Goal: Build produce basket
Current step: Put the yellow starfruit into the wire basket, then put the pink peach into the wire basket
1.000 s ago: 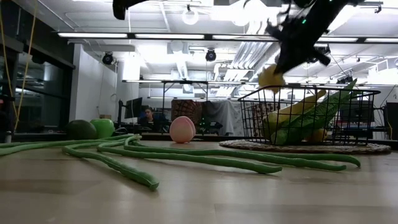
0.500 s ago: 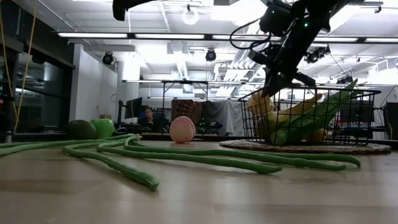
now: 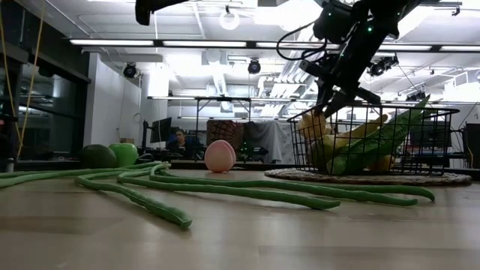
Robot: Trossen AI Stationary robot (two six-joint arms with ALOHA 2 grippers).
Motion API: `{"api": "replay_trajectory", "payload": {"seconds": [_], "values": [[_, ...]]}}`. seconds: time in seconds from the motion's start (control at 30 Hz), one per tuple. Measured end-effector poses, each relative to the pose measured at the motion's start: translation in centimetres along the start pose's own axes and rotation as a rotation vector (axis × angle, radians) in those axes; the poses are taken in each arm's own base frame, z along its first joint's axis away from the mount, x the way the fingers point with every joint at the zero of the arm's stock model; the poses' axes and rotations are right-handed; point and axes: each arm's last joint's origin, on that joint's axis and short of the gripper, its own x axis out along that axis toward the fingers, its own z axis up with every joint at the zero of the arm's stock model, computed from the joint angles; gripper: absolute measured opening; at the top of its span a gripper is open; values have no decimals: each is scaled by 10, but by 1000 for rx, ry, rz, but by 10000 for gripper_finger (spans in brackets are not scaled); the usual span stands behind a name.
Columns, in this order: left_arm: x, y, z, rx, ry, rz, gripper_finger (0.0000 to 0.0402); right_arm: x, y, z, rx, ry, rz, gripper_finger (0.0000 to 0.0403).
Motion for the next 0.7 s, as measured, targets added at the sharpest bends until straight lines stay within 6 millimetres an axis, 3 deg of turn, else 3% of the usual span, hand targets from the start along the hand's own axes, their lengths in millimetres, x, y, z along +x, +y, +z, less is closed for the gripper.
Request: {"api": "replay_trajectory", "payload": {"seconds": [0.17, 0.33, 0.5, 0.7], "values": [[0, 0, 0, 0, -1, 5, 220, -6, -1, 0, -73, 31, 37, 173], [0, 0, 0, 0, -2, 5, 220, -27, -8, 2, -95, 7, 37, 231], [0, 0, 0, 0, -2, 5, 220, -64, -20, 2, -121, -50, 69, 247], [0, -1, 0, -31, 13, -44, 220, -115, -23, -4, -206, -145, 321, 248]]}}
